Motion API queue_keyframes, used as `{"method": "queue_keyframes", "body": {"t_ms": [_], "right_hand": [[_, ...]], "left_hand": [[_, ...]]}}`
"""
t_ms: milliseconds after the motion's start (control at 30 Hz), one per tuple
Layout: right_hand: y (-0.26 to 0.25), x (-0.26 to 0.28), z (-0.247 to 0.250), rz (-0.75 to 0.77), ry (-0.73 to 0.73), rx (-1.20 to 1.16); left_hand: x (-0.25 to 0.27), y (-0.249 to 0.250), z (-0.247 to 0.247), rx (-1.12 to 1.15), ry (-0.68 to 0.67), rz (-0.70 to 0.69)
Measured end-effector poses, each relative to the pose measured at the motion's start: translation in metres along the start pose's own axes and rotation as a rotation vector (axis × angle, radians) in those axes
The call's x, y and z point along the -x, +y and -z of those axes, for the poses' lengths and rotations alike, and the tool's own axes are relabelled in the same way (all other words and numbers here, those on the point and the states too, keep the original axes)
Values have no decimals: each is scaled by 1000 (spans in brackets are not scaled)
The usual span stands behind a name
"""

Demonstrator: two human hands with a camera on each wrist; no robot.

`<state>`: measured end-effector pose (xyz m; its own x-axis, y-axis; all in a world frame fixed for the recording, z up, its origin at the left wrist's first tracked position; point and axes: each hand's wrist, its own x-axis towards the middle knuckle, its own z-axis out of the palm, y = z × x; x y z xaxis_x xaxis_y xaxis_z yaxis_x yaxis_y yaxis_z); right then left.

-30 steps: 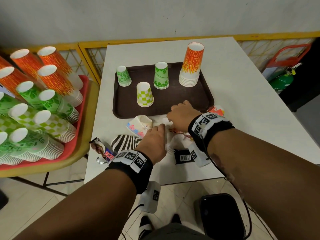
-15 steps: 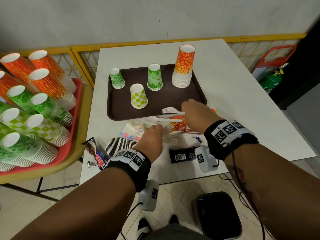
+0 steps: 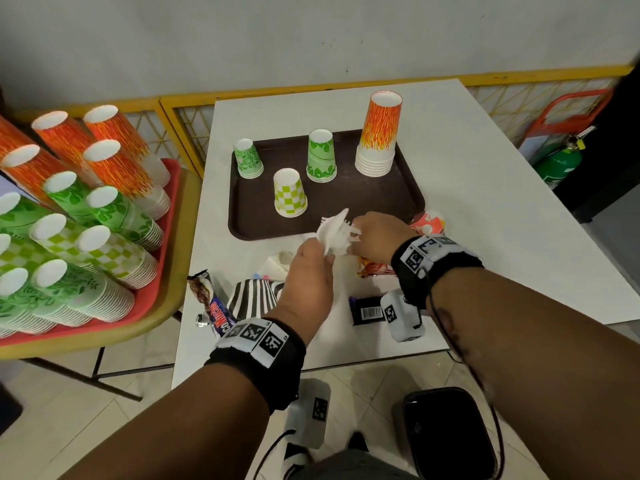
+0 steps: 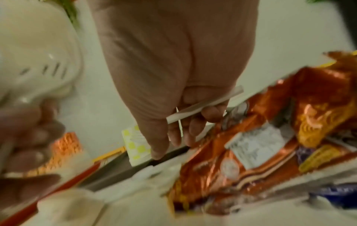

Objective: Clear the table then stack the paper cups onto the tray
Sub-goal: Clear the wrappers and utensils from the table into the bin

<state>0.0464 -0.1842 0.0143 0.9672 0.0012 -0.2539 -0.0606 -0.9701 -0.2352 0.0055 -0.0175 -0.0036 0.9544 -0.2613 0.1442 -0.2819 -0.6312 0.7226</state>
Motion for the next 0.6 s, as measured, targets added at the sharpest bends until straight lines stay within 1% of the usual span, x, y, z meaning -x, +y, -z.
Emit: {"method": "queue_keyframes", "body": {"t_ms": [67,200,300,500,600], "right_hand": [[-6,-3,-9,12,-11,64],[-15,-8,-21,76,15,165],[-21,-11,-24,137,27,193],[-33,-14,-23,224,-20,258],[-39,-14,-25,195,-53,246]], "left_hand": [[3,-3,6,97,51,44],[-3,-16,10,283,126,141],[-8,-19,13,311,164,179],[-19,-15,16,324,218,203],[-22,-14,14,322,228,209]]}}
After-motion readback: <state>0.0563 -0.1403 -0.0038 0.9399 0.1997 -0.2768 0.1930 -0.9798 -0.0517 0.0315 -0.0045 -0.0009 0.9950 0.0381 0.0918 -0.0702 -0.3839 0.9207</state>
